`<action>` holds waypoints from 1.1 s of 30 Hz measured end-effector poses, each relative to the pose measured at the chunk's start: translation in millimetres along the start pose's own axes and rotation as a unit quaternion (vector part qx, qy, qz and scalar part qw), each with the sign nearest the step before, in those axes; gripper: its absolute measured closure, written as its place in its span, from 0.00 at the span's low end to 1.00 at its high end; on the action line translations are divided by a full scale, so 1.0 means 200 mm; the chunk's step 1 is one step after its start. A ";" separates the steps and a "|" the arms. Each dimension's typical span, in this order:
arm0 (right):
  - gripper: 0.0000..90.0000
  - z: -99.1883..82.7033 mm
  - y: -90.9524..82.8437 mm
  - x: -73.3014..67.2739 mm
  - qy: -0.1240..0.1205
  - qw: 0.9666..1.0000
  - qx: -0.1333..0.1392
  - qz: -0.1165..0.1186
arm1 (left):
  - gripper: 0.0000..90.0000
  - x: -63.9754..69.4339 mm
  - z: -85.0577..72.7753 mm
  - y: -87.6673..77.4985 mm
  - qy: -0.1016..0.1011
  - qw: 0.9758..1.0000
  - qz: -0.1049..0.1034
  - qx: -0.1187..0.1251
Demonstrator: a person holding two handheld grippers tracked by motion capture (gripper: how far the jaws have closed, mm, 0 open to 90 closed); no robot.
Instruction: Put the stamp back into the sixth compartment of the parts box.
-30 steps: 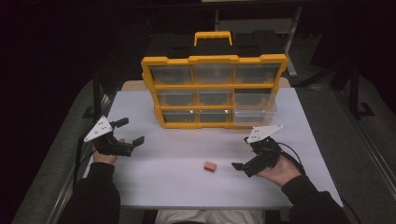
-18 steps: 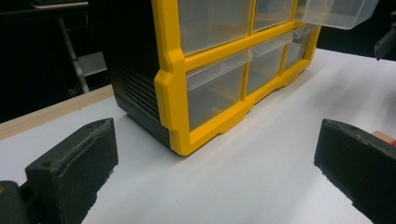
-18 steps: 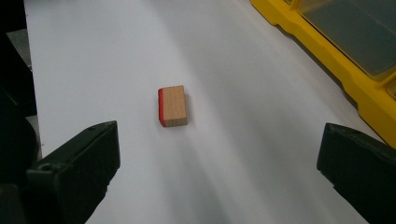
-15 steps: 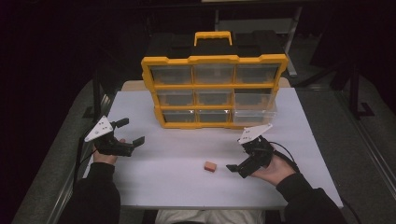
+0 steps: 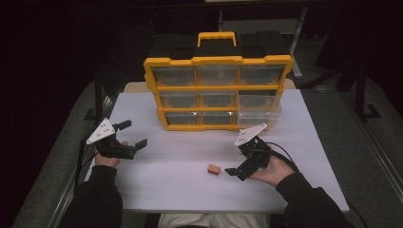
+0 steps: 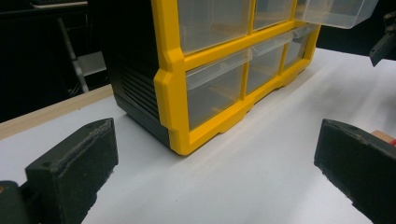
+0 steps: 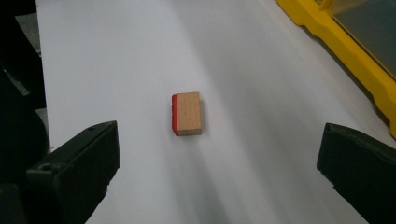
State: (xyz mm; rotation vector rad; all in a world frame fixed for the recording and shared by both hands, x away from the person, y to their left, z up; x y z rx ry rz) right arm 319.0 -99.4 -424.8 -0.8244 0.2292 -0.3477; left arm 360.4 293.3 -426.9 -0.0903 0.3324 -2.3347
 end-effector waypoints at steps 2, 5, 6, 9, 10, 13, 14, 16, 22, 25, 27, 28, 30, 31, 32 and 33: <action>0.00 0.01 0.01 0.00 -0.003 1.000 -0.004 0.001 | 0.00 0.00 0.00 0.00 0.000 1.000 -0.001 0.000; 0.00 0.02 0.03 -0.01 -0.006 1.000 -0.011 0.005 | 0.00 0.00 0.00 0.00 0.000 1.000 0.000 0.000; 0.00 0.02 0.03 -0.01 -0.007 1.000 -0.013 0.006 | 0.00 0.00 0.00 0.00 0.000 1.000 0.000 0.000; 0.00 0.03 0.05 -0.01 -0.008 1.000 -0.019 0.009 | 0.00 0.00 0.00 0.00 0.000 1.000 -0.001 0.000; 0.00 0.03 0.06 -0.01 -0.011 1.000 -0.020 0.010 | 0.00 0.00 0.00 0.00 0.000 1.000 -0.001 0.000; 0.00 0.04 0.07 -0.01 -0.012 1.000 -0.024 0.012 | 0.00 0.00 0.00 0.00 0.000 1.000 -0.002 0.001; 0.00 0.04 0.08 -0.01 -0.012 1.000 -0.025 0.013 | 0.00 0.00 0.00 0.00 0.000 1.000 -0.003 0.001; 0.00 0.04 0.09 -0.01 -0.016 0.999 -0.027 0.015 | 0.00 0.00 0.00 0.00 0.000 1.000 -0.003 0.001; 0.00 0.05 0.12 -0.01 -0.014 0.999 -0.039 0.021 | 0.00 0.00 0.00 0.00 0.000 1.000 -0.003 0.000; 0.00 0.06 0.13 -0.01 -0.016 0.999 -0.041 0.026 | 0.00 0.00 0.00 0.00 0.000 1.000 -0.004 0.000; 0.00 0.06 0.14 -0.01 -0.016 0.998 -0.044 0.029 | 0.00 0.00 0.00 0.00 0.000 1.000 -0.004 0.000; 0.00 0.06 0.14 -0.01 -0.016 0.998 -0.044 0.029 | 0.00 0.00 0.00 0.00 0.000 1.000 -0.004 0.000; 0.00 0.07 0.16 -0.01 -0.019 0.998 -0.051 0.031 | 0.00 0.00 0.00 0.00 0.000 1.000 -0.004 0.000; 0.00 0.07 0.16 -0.01 -0.019 0.998 -0.051 0.031 | 0.00 0.00 0.00 0.00 0.000 1.000 -0.004 0.000; 0.00 0.07 0.17 0.00 -0.020 0.998 -0.055 0.032 | 0.00 0.00 0.00 0.01 0.000 1.000 -0.004 0.000; 0.00 0.07 0.17 0.00 -0.020 0.998 -0.055 0.032 | 0.00 0.00 0.00 0.01 0.000 1.000 -0.004 0.000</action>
Point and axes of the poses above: each handheld gripper's, and its own axes: y roughly forward along the jaws, z roughly out of its top, x roughly to its right, the point moved 4 cm from there along y, roughly forward along the jaws, and after that the axes turned 3 degrees about z, right-handed, at the moved point
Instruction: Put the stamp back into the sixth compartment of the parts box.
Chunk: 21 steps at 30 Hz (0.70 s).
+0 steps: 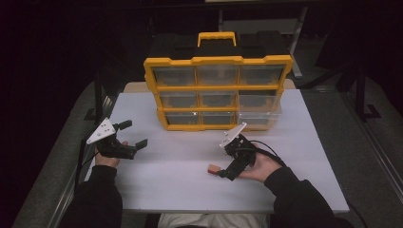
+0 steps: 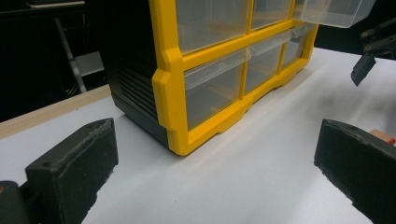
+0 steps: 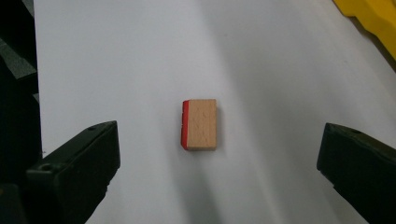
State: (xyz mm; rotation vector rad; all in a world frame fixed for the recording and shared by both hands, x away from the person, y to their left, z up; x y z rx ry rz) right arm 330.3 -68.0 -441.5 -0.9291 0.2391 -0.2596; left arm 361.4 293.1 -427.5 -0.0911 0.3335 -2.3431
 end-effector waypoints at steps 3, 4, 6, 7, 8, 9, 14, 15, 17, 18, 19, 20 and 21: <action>0.00 0.01 0.03 0.01 -0.002 1.000 -0.005 0.006 | 0.00 0.00 0.00 0.00 0.000 1.000 -0.001 0.000; 0.00 0.01 0.03 0.01 -0.001 1.000 -0.007 0.008 | 0.00 0.00 0.00 0.00 0.000 1.000 -0.001 0.000; 0.00 0.01 0.05 0.01 -0.003 1.000 -0.013 0.012 | 0.00 0.00 0.00 0.00 0.000 1.000 -0.001 0.000; 0.00 0.01 0.05 0.01 -0.003 1.000 -0.013 0.012 | 0.00 0.00 0.00 0.00 0.000 1.000 -0.001 0.000; 0.00 0.01 0.06 0.01 -0.004 1.000 -0.015 0.012 | 0.00 0.00 0.00 0.00 0.000 1.000 -0.001 0.000; 0.00 0.01 0.06 0.01 -0.005 1.000 -0.017 0.012 | 0.00 0.00 0.00 0.00 0.000 1.000 -0.001 0.000; 0.00 0.02 0.09 0.02 -0.009 1.000 -0.019 0.006 | 0.00 0.00 0.00 0.00 0.001 1.000 -0.002 0.000; 0.00 0.02 0.10 0.02 -0.008 1.000 -0.020 0.006 | 0.00 0.00 0.00 0.00 0.001 1.000 -0.002 0.000; 0.00 0.02 0.11 0.02 -0.007 1.000 -0.022 0.008 | 0.00 0.00 0.00 0.00 0.002 1.000 -0.002 0.000; 0.00 0.02 0.11 0.02 -0.007 1.000 -0.022 0.008 | 0.00 0.00 0.00 0.00 0.001 1.000 -0.002 0.001; 0.00 0.02 0.12 0.02 -0.007 1.000 -0.027 0.008 | 0.00 0.00 0.00 0.00 0.001 1.000 -0.002 0.000; 0.00 0.02 0.13 0.02 -0.007 1.000 -0.028 0.007 | 0.00 0.00 0.00 0.00 0.001 1.000 -0.002 0.001; 0.00 0.02 0.13 0.02 -0.008 1.000 -0.028 0.007 | 0.00 0.00 0.00 0.00 0.001 1.000 -0.002 0.001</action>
Point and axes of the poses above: each handheld gripper's, and its own axes: y roughly forward along the jaws, z roughly out of its top, x roughly to its right, the point moved 4 cm from there along y, roughly forward along the jaws, and after that the axes turned 3 degrees about z, right-handed, at the moved point
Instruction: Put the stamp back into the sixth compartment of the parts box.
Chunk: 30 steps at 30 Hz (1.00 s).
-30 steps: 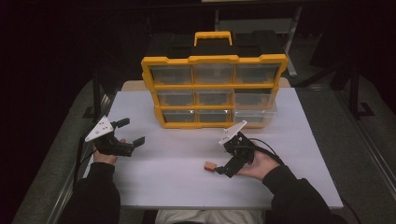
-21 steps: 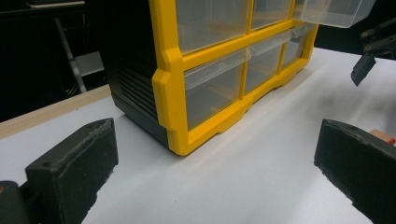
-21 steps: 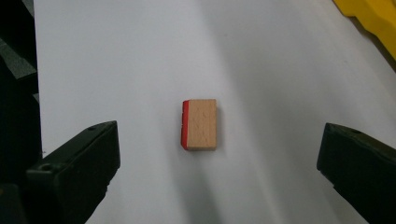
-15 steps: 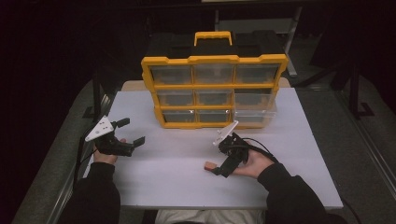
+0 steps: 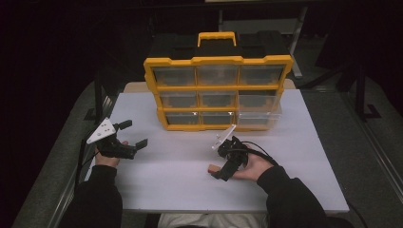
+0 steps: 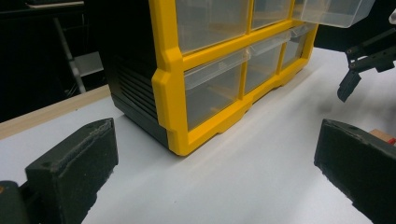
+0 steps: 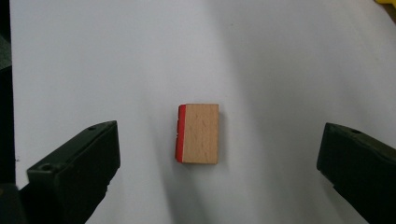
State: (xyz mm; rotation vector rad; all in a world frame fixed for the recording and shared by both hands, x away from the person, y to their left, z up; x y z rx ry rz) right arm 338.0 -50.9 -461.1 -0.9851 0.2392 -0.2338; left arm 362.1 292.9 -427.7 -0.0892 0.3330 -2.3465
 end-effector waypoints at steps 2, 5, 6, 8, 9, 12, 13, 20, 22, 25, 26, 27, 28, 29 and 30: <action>0.03 0.00 0.00 0.00 0.000 1.000 -0.003 0.000 | 0.00 0.00 0.00 0.00 0.000 1.000 0.000 0.000; 0.05 0.00 0.02 0.00 -0.003 1.000 -0.006 0.003 | 0.00 0.00 0.00 0.00 0.001 1.000 -0.001 -0.001; 0.07 0.00 0.03 0.01 0.001 1.000 -0.007 0.007 | 0.00 0.00 0.00 0.00 0.001 1.000 0.000 0.000; 0.12 0.00 0.04 0.01 0.004 1.000 -0.008 0.010 | 0.00 0.00 0.00 0.00 0.000 1.000 0.000 0.000; 0.15 0.00 0.04 0.01 0.004 1.000 -0.009 0.013 | 0.00 0.00 0.00 0.00 0.000 1.000 0.000 0.000; 0.16 -0.01 0.05 0.01 0.003 1.000 -0.012 0.013 | 0.00 0.00 0.00 0.00 0.001 1.000 -0.001 -0.001; 0.18 -0.01 0.06 0.00 0.001 1.000 -0.015 0.016 | 0.00 0.00 0.00 0.00 0.001 1.000 -0.001 -0.001; 0.30 -0.01 0.07 0.00 -0.003 0.999 -0.018 0.029 | 0.00 0.00 0.00 0.00 0.001 1.000 -0.002 -0.001; 0.34 -0.01 0.08 0.00 -0.001 0.999 -0.020 0.034 | 0.00 0.00 0.00 0.00 0.002 1.000 -0.002 -0.001; 0.40 -0.02 0.09 0.00 -0.001 0.999 -0.019 0.036 | 0.00 0.00 0.00 0.00 0.001 1.000 -0.002 -0.001; 0.40 -0.02 0.09 0.00 -0.001 0.999 -0.019 0.036 | 0.00 0.00 0.00 0.00 0.002 1.000 -0.002 -0.001; 0.43 -0.02 0.09 0.00 -0.002 0.999 -0.020 0.035 | 0.00 0.00 0.00 0.00 0.001 1.000 -0.002 -0.001; 0.46 -0.02 0.09 0.00 -0.006 0.999 -0.021 0.033 | 0.00 0.00 0.00 0.00 0.002 1.000 -0.002 -0.001; 0.51 -0.01 0.09 -0.01 -0.011 0.999 -0.022 0.028 | 0.00 0.00 0.00 0.00 0.002 1.000 -0.002 -0.002; 0.54 -0.01 0.09 -0.01 -0.012 0.999 -0.020 0.028 | 0.00 0.00 0.00 0.00 0.002 1.000 -0.003 -0.002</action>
Point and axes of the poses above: each handheld gripper's, and its own axes: y roughly forward along the jaws, z roughly out of its top, x roughly to its right, the point moved 4 cm from there along y, roughly forward along the jaws, and after that the axes turned 3 degrees about z, right-handed, at the moved point
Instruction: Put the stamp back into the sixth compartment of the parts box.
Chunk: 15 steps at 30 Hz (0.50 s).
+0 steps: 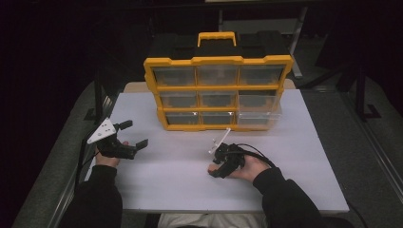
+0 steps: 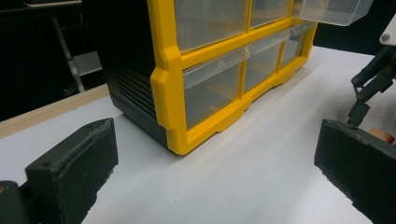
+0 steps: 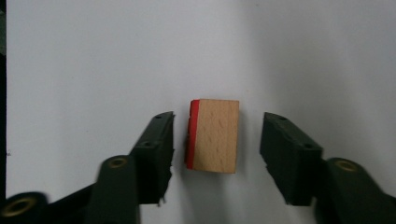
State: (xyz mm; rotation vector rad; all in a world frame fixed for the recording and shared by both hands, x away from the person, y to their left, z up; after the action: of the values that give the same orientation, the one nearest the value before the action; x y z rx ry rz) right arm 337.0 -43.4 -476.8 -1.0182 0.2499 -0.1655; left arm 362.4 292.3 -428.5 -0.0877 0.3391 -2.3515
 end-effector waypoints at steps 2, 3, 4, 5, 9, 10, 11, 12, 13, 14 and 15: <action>0.58 0.00 0.00 0.00 -0.003 1.000 0.003 -0.002 | 0.00 0.00 0.00 0.00 0.000 1.000 0.000 0.000; 0.60 0.00 0.00 -0.01 -0.003 1.000 0.003 -0.002 | 0.00 0.00 0.00 0.00 0.000 1.000 0.000 0.000; 0.60 0.00 0.00 -0.01 -0.003 1.000 0.003 -0.002 | 0.00 0.00 0.00 0.00 0.000 1.000 0.000 0.000; 0.62 0.01 0.00 -0.01 -0.006 1.000 0.003 -0.001 | 0.00 0.00 0.00 0.00 0.000 1.000 0.000 0.000; 0.69 0.01 0.01 -0.01 -0.014 1.000 -0.002 -0.007 | 0.00 0.00 0.00 0.00 0.000 1.000 0.000 0.001; 0.69 0.01 0.01 -0.01 -0.014 1.000 -0.002 -0.007 | 0.00 0.00 0.00 0.00 0.000 1.000 0.000 0.001; 0.71 0.01 0.00 -0.01 -0.014 1.000 -0.002 -0.006 | 0.00 0.00 0.00 0.00 0.000 1.000 0.000 0.001; 0.71 0.01 0.00 -0.01 -0.014 1.000 -0.002 -0.006 | 0.00 0.00 0.00 0.00 0.000 1.000 0.000 0.001; 0.72 0.01 0.00 -0.01 -0.015 1.000 -0.003 -0.008 | 0.00 0.00 0.00 0.00 0.000 1.000 0.000 0.001; 0.72 0.01 0.00 -0.01 -0.015 1.000 -0.003 -0.008 | 0.00 0.00 0.00 0.00 0.000 1.000 -0.001 0.001; 0.72 0.01 0.00 -0.01 -0.013 1.000 -0.005 -0.008 | 0.00 0.00 0.00 0.00 0.000 1.000 0.000 0.001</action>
State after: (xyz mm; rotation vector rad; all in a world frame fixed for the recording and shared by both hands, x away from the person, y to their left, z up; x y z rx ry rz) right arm 334.8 -41.3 -475.2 -1.0312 0.2200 -0.1651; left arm 362.3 292.1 -428.5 -0.0859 0.3371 -2.3527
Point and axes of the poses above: each handheld gripper's, and its own axes: y roughly forward along the jaws, z roughly out of its top, x roughly to its right, the point moved 4 cm from there along y, roughly forward along the jaws, and after that the axes turned 3 degrees about z, right-handed, at the moved point
